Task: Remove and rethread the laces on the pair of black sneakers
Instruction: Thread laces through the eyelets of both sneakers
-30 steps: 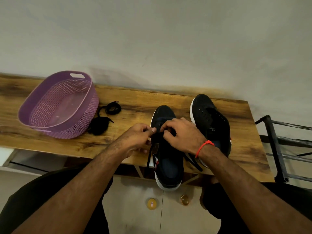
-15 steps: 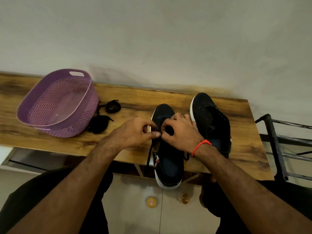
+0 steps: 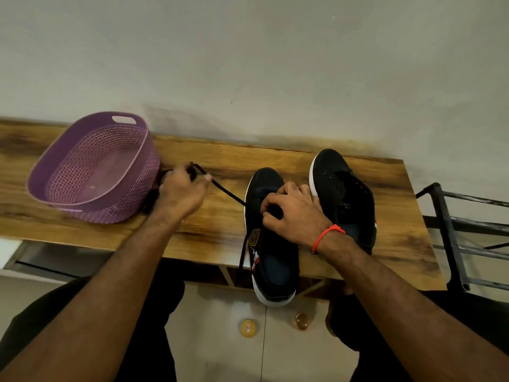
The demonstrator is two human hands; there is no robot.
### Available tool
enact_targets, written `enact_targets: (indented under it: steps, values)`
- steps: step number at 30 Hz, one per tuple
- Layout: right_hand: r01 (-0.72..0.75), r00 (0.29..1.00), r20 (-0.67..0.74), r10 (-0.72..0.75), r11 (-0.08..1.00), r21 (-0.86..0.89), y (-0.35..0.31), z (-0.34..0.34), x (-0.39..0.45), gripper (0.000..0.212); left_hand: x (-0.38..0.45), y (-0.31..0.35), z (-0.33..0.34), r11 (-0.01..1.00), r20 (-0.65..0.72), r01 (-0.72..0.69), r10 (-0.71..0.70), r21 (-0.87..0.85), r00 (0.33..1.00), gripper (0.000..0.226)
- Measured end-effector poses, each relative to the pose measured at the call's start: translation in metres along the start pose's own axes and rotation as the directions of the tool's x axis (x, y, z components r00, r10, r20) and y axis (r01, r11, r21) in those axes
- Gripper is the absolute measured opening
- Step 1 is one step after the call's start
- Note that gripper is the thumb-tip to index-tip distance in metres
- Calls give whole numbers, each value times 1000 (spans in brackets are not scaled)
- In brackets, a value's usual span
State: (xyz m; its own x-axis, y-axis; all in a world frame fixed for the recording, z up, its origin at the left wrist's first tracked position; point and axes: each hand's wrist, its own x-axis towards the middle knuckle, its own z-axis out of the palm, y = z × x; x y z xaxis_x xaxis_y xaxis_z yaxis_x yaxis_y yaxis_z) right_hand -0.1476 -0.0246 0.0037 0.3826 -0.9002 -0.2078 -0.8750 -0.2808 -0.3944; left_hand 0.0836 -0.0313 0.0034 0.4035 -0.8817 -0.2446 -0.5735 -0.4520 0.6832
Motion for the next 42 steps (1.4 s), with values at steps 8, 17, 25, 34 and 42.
enact_targets:
  steps: [8, 17, 25, 34, 42]
  values:
    - [-11, 1000, -9, 12, 1000, 24, 1, 1, 1, 23, -42, 18, 42, 687, 443, -539, 338, 487, 831, 38]
    - [-26, 1000, 1, 26, 1000, 0, 1, 0, 1, 22, -21, 14, -13, 772, -18, -160, 217, 615, 976, 20]
    - [-36, 999, 11, 36, 999, 6, 1, 1, 1, 20, -19, 4, 5, 722, 318, -279, 86, 633, 944, 33]
    - [-26, 1000, 2, 26, 1000, 15, 1, 3, 2, 19, -29, 7, 41, 991, 531, -134, 100, 27, 841, 10]
    - [-18, 1000, 15, 18, 1000, -10, 0, 1, 1, 26, -32, 12, 34, 960, 611, -247, 117, 133, 783, 5]
